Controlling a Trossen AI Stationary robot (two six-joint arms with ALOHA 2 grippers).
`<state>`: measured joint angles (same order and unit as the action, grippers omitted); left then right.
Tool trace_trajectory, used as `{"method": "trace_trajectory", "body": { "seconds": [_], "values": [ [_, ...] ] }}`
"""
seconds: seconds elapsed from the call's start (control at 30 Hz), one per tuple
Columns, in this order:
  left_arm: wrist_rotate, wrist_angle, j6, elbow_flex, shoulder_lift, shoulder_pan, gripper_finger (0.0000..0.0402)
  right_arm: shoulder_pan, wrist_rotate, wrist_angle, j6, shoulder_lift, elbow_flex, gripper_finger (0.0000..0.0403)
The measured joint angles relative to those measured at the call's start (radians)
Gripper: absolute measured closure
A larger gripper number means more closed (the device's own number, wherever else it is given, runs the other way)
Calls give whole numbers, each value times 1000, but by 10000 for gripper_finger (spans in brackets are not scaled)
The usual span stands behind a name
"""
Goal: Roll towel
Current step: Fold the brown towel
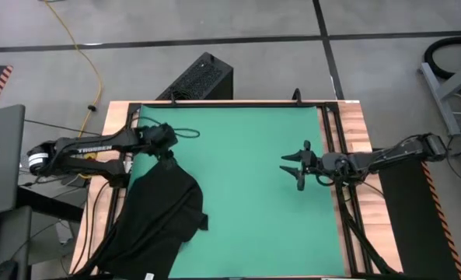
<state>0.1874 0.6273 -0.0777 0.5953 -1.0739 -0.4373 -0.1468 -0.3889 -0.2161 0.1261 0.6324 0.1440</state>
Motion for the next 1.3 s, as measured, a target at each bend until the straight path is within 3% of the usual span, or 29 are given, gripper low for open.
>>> {"method": "trace_trajectory", "body": {
  "seconds": [0.17,0.5,0.73,0.97,1.3],
  "values": [
    [0,-13,5,0,-95,-74,265,-31,0,-3,5,33,0,196],
    [27,-44,-202,0,-273,-23,265,-49,-1,-3,50,81,1,203],
    [141,-23,-324,-1,-246,36,265,-48,-2,-11,60,88,1,204],
    [134,51,-313,0,-175,57,265,-48,-3,-11,90,88,1,204],
    [79,26,-357,-28,-171,58,265,-48,-3,-10,113,88,1,204]
  ]
}}
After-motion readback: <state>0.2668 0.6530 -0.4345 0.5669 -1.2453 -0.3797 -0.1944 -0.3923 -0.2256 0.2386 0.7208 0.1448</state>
